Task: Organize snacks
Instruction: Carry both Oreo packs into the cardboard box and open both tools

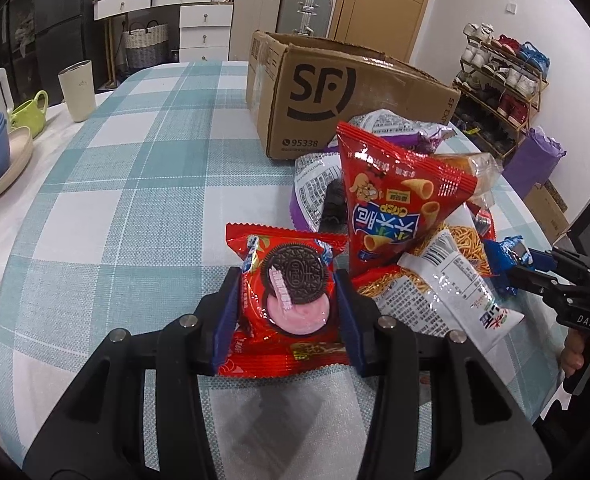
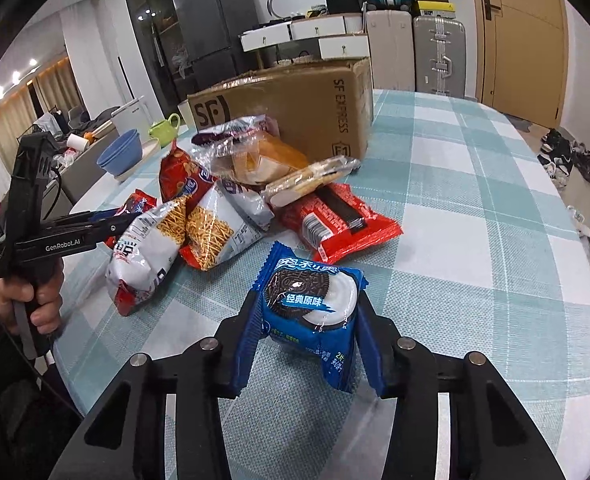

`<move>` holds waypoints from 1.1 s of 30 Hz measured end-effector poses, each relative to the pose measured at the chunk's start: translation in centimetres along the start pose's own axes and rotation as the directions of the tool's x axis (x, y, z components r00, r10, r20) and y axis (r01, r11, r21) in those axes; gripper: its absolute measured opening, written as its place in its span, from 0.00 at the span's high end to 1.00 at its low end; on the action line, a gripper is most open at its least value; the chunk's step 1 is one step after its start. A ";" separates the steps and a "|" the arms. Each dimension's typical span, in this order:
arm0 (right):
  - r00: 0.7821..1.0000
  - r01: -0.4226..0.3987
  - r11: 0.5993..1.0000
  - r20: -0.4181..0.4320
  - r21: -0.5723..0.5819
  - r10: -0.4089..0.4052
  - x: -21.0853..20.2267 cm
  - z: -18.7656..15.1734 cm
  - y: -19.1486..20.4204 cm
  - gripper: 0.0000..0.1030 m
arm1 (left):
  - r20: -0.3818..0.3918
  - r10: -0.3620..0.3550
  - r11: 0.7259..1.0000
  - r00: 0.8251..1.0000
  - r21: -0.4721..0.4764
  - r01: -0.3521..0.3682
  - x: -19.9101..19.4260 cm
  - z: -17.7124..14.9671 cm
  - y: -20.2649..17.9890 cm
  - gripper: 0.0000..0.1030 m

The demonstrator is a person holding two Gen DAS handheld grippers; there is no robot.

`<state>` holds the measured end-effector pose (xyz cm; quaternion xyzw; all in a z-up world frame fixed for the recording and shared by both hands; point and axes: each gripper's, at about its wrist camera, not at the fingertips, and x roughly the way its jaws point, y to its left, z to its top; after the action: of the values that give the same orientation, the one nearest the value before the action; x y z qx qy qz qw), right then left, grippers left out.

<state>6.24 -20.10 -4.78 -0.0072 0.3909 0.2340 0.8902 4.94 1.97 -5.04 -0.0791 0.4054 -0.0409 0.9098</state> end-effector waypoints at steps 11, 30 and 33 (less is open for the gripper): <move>0.985 -0.031 0.999 0.168 -0.025 0.035 -4.0 2.4 0.9 0.56 | 0.102 -0.006 1.000 0.995 -0.001 0.006 -4.3 0.9 -0.7 0.59; 0.949 -0.026 1.000 0.313 -0.003 0.026 -3.0 11.1 1.1 0.56 | 0.213 0.011 1.000 0.977 -0.013 -0.008 -6.1 7.7 -2.4 0.59; 0.949 -0.032 0.999 0.314 -0.009 0.033 -2.4 12.2 1.1 0.56 | 0.219 0.013 1.000 0.976 -0.018 -0.009 -5.6 9.1 -2.7 0.59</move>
<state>12.78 -17.73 5.58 0.0351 0.2440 0.2475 0.9370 7.97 1.09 5.50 -0.0883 0.3036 -0.0235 0.9484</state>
